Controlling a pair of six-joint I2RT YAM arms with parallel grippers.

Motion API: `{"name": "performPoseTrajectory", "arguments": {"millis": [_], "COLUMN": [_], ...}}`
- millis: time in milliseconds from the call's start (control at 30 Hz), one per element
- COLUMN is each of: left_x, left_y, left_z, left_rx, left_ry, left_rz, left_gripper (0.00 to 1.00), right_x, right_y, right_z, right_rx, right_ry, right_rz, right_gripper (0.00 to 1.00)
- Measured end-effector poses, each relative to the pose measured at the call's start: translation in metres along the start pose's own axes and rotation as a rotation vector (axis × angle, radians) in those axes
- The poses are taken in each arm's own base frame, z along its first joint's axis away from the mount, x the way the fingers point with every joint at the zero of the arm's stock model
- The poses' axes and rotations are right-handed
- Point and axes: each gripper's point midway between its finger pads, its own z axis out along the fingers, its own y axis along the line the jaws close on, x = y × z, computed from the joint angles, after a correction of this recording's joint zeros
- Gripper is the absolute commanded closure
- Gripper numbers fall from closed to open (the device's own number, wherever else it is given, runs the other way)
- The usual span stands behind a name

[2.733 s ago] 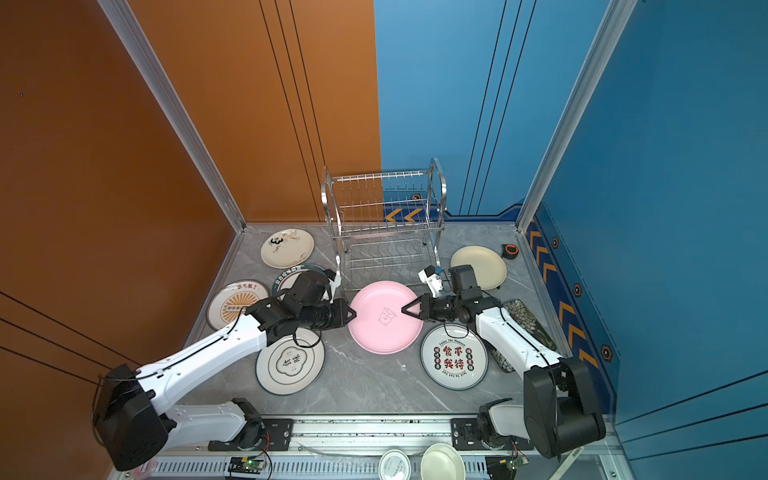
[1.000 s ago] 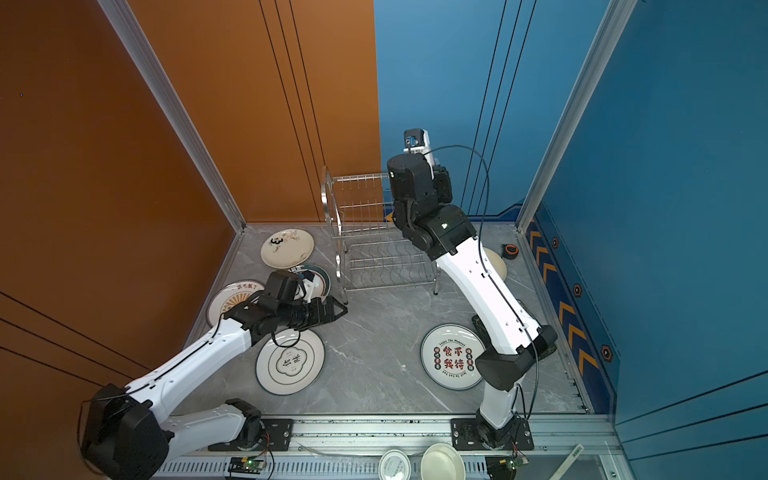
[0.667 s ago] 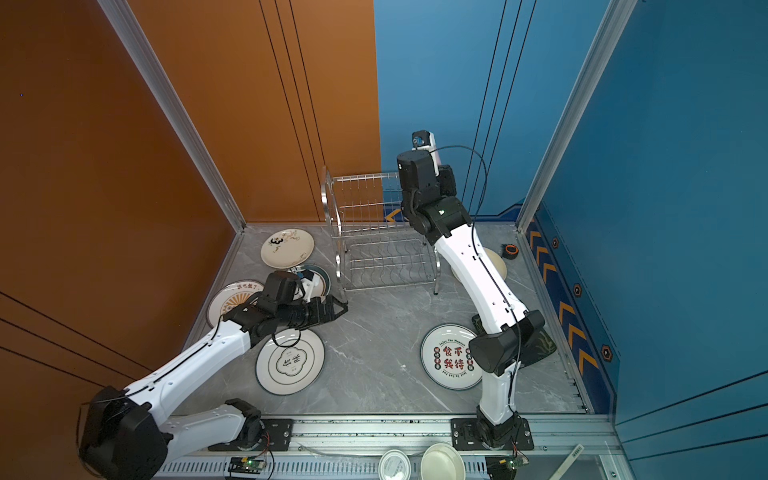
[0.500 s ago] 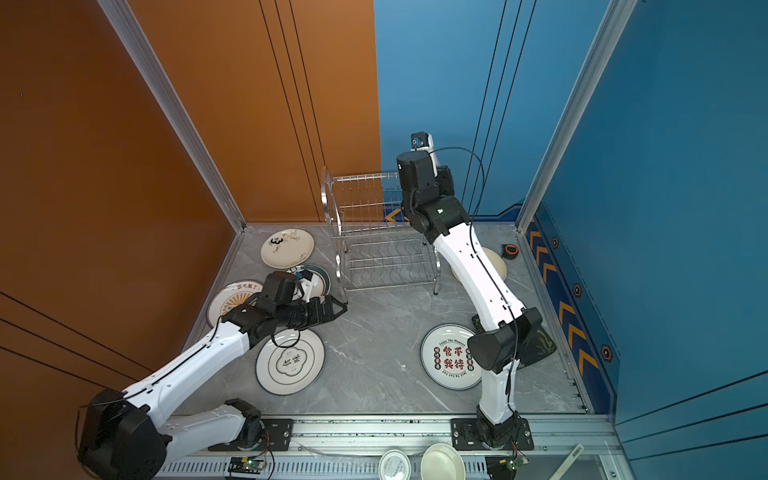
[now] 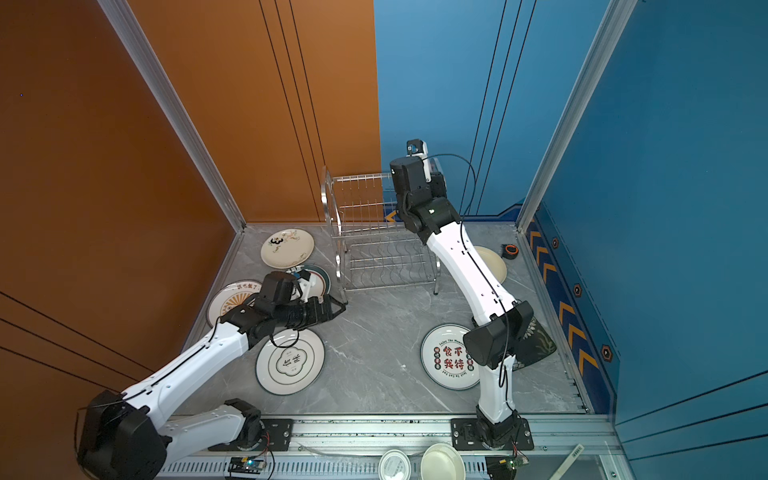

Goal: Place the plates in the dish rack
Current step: 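Lift the pink plate with the right gripper up over the dish rack, then lower the pink plate upright into the top rack slot and release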

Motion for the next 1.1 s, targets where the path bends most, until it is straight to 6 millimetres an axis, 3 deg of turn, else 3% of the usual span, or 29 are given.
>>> {"name": "performPoseTrajectory", "arguments": {"millis": [233,400,767,1100], "left_x": [0.002,0.002,0.000,-0.006], "left_y": [0.003,0.001,0.002,0.020], "left_z": [-0.002,-0.004,-0.007,-0.026], "left_rx": [-0.001,0.004,-0.002,-0.078], "left_ry": [-0.004,-0.010,-0.028,-0.091], "left_rz": [-0.005,-0.003,-0.002,-0.034], "left_gripper": [0.02,0.02,0.02,0.02], "right_x": [0.009,0.011,0.018,0.002], "right_y": [0.001,-0.001,0.005,-0.014], "right_z": [0.005,0.004,0.002,-0.041], "right_rx": [0.006,0.000,-0.035,-0.102], "right_ry": [0.017,0.020,0.039,0.006], "right_rz": [0.014,0.035,0.039,0.099], "right_gripper": [1.00,0.80,0.47,0.21]}}
